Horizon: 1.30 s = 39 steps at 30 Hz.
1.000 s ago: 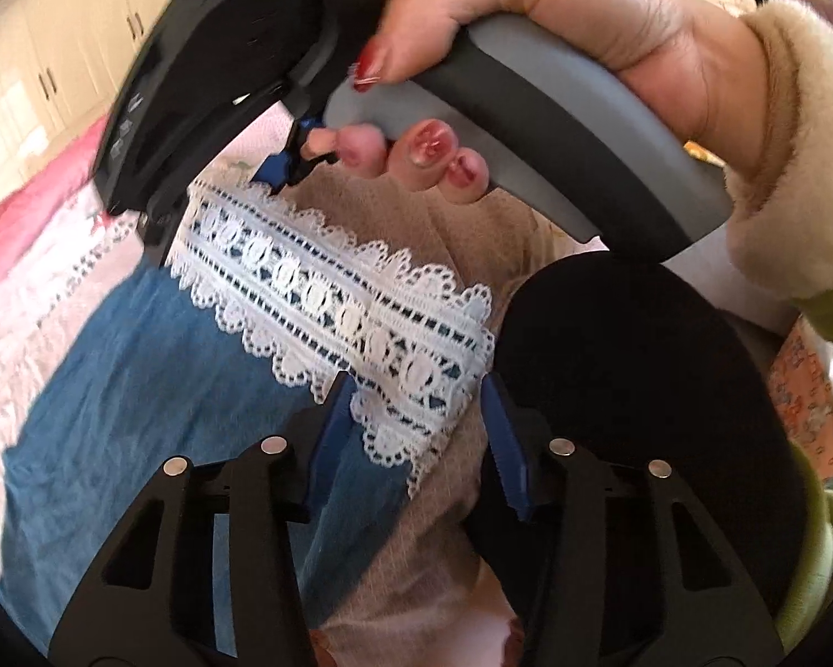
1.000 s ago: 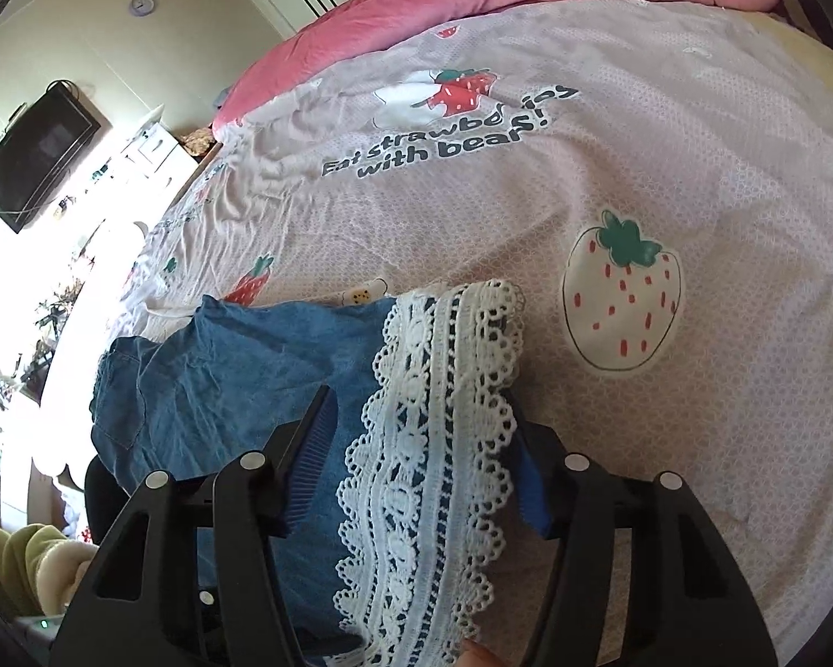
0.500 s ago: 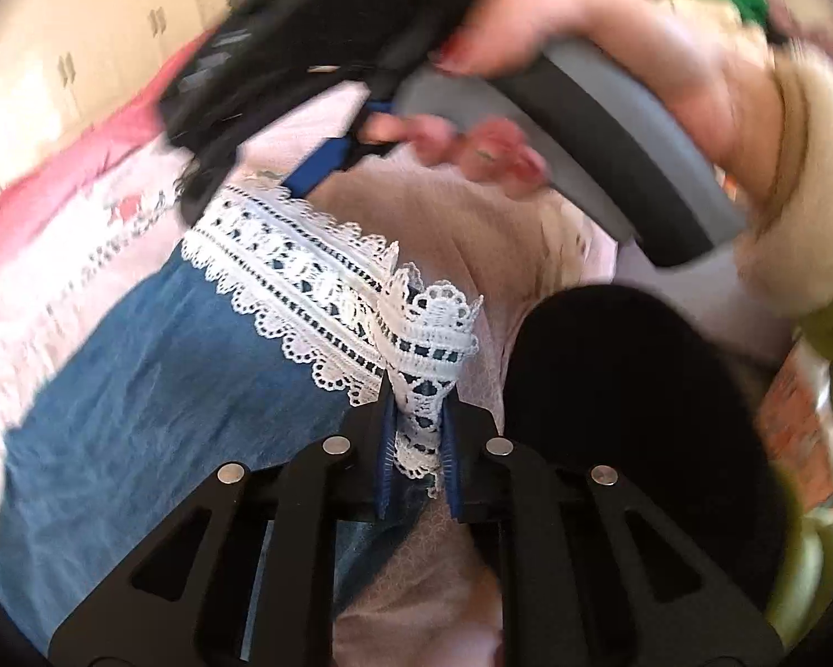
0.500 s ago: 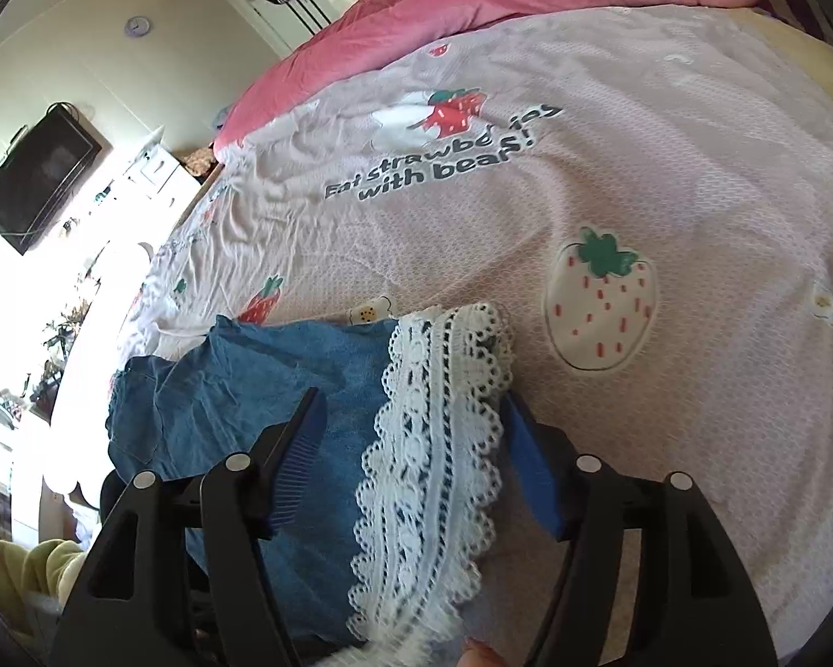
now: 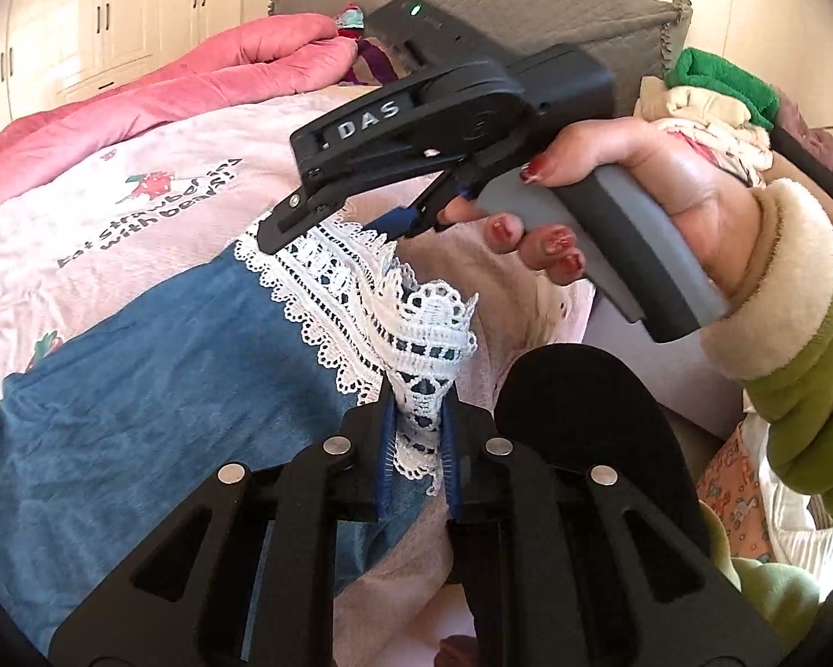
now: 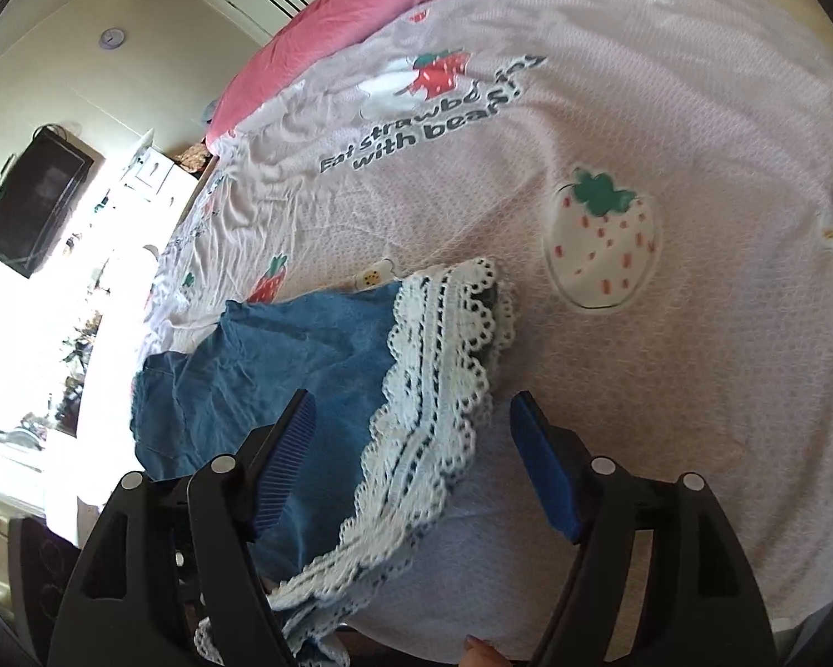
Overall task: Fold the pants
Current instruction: 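Grasp the lace hem with the left gripper while the right gripper grasps the other lace hem, then lift both lace hems and fold the legs over toward the waistband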
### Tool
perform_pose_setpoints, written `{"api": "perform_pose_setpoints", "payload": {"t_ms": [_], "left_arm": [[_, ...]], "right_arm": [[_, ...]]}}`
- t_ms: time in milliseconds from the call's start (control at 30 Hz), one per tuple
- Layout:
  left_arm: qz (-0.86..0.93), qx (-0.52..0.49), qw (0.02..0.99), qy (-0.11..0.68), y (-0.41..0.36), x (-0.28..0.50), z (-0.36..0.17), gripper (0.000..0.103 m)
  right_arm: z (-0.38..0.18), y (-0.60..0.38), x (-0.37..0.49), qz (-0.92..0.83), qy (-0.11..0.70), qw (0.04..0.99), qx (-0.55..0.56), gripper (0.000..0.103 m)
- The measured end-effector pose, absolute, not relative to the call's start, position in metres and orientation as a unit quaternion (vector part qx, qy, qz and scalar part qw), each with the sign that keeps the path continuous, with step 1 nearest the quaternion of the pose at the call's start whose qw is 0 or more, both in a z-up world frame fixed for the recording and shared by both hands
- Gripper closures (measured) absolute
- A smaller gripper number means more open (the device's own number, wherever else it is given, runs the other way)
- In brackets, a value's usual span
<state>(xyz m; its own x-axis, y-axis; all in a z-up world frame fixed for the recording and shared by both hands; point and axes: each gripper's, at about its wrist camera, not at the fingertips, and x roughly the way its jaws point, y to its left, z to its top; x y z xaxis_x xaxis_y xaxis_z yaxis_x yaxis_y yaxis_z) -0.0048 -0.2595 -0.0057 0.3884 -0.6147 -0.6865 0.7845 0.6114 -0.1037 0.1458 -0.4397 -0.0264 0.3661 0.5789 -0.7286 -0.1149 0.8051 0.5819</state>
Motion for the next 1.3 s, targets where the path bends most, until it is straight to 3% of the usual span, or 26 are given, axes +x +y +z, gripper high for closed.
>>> {"api": "perform_pose_setpoints", "payload": {"t_ms": [133, 233, 300, 767, 900, 933, 1200, 1300], "left_arm": [[-0.425, 0.113, 0.825, 0.354, -0.259, -0.001, -0.004, 0.096], [-0.428, 0.115, 0.823, 0.354, -0.261, -0.002, -0.006, 0.096], [-0.429, 0.117, 0.823, 0.355, -0.261, -0.003, -0.007, 0.096], [-0.426, 0.133, 0.819, 0.361, -0.276, 0.001, -0.021, 0.09], [-0.407, 0.157, 0.827, 0.355, -0.289, -0.001, -0.027, 0.061], [-0.403, 0.163, 0.83, 0.349, -0.293, -0.003, -0.028, 0.06], [-0.365, 0.203, 0.842, 0.341, -0.319, -0.004, -0.047, 0.058], [-0.353, 0.224, 0.846, 0.331, -0.325, -0.009, -0.055, 0.068]], "right_arm": [[-0.034, -0.432, 0.155, 0.21, 0.53, 0.788, 0.232, 0.034], [-0.032, -0.427, 0.157, 0.21, 0.521, 0.796, 0.227, 0.063], [-0.028, -0.426, 0.157, 0.21, 0.511, 0.804, 0.219, 0.088], [-0.015, -0.421, 0.159, 0.199, 0.493, 0.817, 0.225, 0.091], [-0.011, -0.421, 0.16, 0.203, 0.489, 0.817, 0.229, 0.091], [-0.01, -0.421, 0.16, 0.206, 0.486, 0.818, 0.229, 0.091], [-0.014, -0.426, 0.161, 0.208, 0.489, 0.815, 0.231, 0.091], [-0.016, -0.426, 0.161, 0.208, 0.49, 0.814, 0.231, 0.091]]}}
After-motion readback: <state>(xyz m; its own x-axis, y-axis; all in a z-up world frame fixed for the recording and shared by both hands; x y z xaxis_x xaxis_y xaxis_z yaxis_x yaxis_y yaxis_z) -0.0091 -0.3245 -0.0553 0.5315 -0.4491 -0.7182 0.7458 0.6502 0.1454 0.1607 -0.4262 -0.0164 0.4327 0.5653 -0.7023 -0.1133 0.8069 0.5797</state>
